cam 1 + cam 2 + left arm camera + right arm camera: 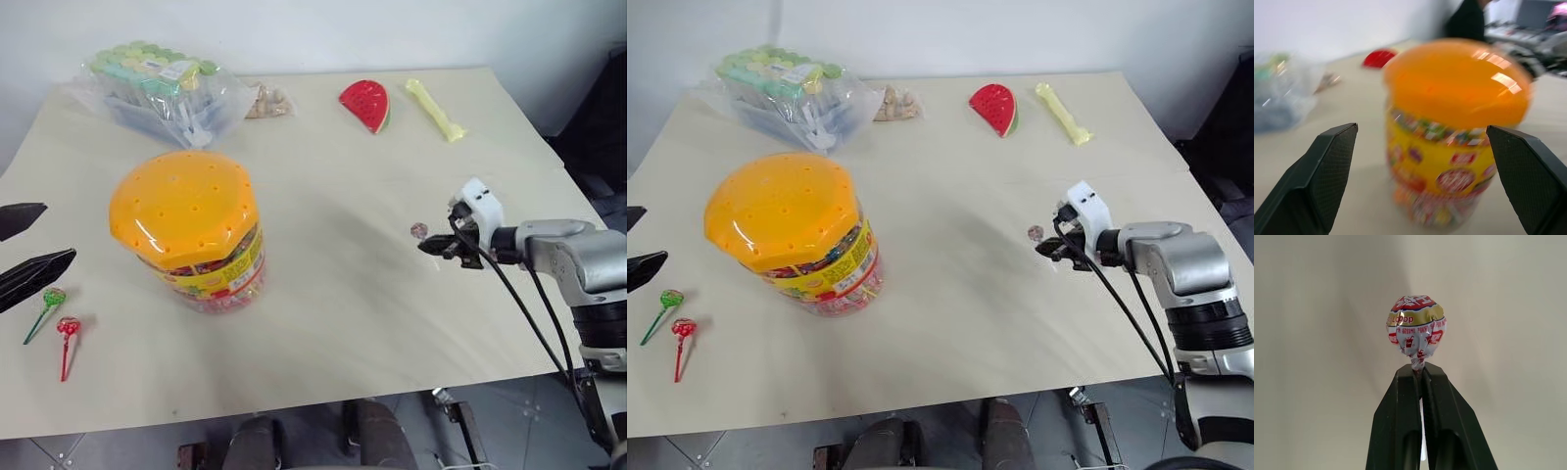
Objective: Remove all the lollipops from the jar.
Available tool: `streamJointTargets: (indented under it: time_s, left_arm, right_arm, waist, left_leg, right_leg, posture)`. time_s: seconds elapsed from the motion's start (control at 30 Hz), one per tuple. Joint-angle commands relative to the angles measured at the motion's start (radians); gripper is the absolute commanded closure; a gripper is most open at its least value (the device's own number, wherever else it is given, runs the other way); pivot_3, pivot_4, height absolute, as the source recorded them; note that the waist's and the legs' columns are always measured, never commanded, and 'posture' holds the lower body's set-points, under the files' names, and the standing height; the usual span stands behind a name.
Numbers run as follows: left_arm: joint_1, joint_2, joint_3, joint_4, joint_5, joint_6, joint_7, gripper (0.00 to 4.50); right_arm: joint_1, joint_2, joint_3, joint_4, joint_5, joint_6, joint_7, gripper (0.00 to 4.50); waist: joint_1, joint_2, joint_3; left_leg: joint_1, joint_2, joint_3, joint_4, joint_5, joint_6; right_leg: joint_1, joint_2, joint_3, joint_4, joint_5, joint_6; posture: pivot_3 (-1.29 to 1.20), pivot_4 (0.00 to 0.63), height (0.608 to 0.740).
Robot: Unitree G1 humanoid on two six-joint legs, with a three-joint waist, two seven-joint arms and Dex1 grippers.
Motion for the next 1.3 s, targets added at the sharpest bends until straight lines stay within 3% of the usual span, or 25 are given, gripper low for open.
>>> streamJointTargets:
  time_s: [0.03, 0.07, 0.17, 0.53, 0.73, 0.83, 0.97, 1.3]
  left_arm:
    - [0.011, -0.008, 0.033, -0.026, 0.013, -0.014, 0.044, 0.00]
    - [0.017, -0.016, 0.035, -0.034, 0.007, -0.027, 0.032, 0.00]
    - [0.037, -0.023, 0.044, -0.041, -0.004, -0.015, 0.030, 0.00]
    - [0.074, -0.028, 0.084, -0.014, 0.019, -0.058, 0.034, 0.00]
    - [0.092, -0.007, 0.100, 0.080, 0.055, -0.095, 0.008, 0.00]
    - [0.092, 0.002, 0.092, 0.140, 0.085, -0.120, 0.011, 0.00]
    - [0.091, -0.007, 0.083, 0.190, 0.115, -0.162, 0.013, 0.00]
    - [0.111, -0.068, 0.076, 0.194, 0.120, -0.187, 0.035, 0.00]
  right_arm:
    - [0.002, 0.007, -0.034, 0.022, -0.030, -0.037, -0.032, 4.47]
    - [0.002, 0.012, -0.037, 0.026, -0.033, -0.044, -0.038, 4.47]
    - [0.002, 0.019, -0.050, 0.025, -0.030, -0.052, -0.043, 3.71]
    - [0.121, -0.071, -0.194, -0.176, 0.098, -0.107, 0.124, 0.02]
    - [0.140, -0.027, -0.308, -0.261, 0.221, -0.298, 0.267, 0.02]
    - [0.174, -0.016, -0.268, -0.349, 0.276, -0.372, 0.396, 0.02]
    - [0.217, 0.009, -0.169, -0.352, 0.216, -0.494, 0.464, 0.02]
    - [0.249, 0.215, -0.117, -0.264, 0.052, -0.601, 0.175, 0.02]
  waist:
    - [0.001, 0.000, 0.000]
    - [0.001, 0.000, 0.000]
    - [0.001, 0.000, 0.000]
    - [0.004, 0.000, 0.000]
    - [0.001, 0.000, 0.000]
    - [0.002, 0.000, 0.000]
    - [0.003, -0.003, -0.002]
    - [0.004, -0.004, -0.002]
  left_leg:
    - [0.000, 0.000, 0.000, 0.000, 0.000, 0.000]
    - [0.000, 0.000, 0.000, 0.000, 0.000, 0.000]
    - [0.000, 0.000, 0.000, 0.000, 0.000, 0.000]
    - [0.000, 0.000, 0.000, 0.000, 0.000, 0.000]
    - [0.001, 0.000, 0.001, 0.000, 0.000, 0.000]
    - [0.002, 0.002, 0.001, -0.001, 0.000, 0.000]
    - [0.002, 0.002, 0.002, 0.000, -0.002, 0.000]
    - [0.002, 0.003, 0.002, 0.002, -0.003, -0.001]
  right_leg:
    - [0.000, 0.000, 0.000, 0.000, 0.000, 0.000]
    - [0.000, 0.000, 0.000, 0.000, 0.000, 0.000]
    - [0.000, 0.000, 0.000, 0.000, 0.000, 0.000]
    - [0.000, 0.000, 0.000, 0.000, 0.000, 0.000]
    - [0.000, 0.001, 0.000, 0.000, 0.000, 0.000]
    - [0.000, 0.002, 0.001, 0.000, 0.000, 0.000]
    - [0.000, 0.002, 0.001, -0.001, 0.000, 0.000]
    - [0.000, 0.002, 0.001, 0.001, 0.000, 0.000]
  posture:
    - [0.00, 0.150, 0.740]
    - [0.00, 0.150, 0.740]
    - [0.00, 0.150, 0.740]
    - [0.00, 0.150, 0.740]
    - [0.00, 0.150, 0.740]
    - [0.00, 0.150, 0.740]
    - [0.00, 0.150, 0.740]
    - [0.00, 0.150, 0.740]
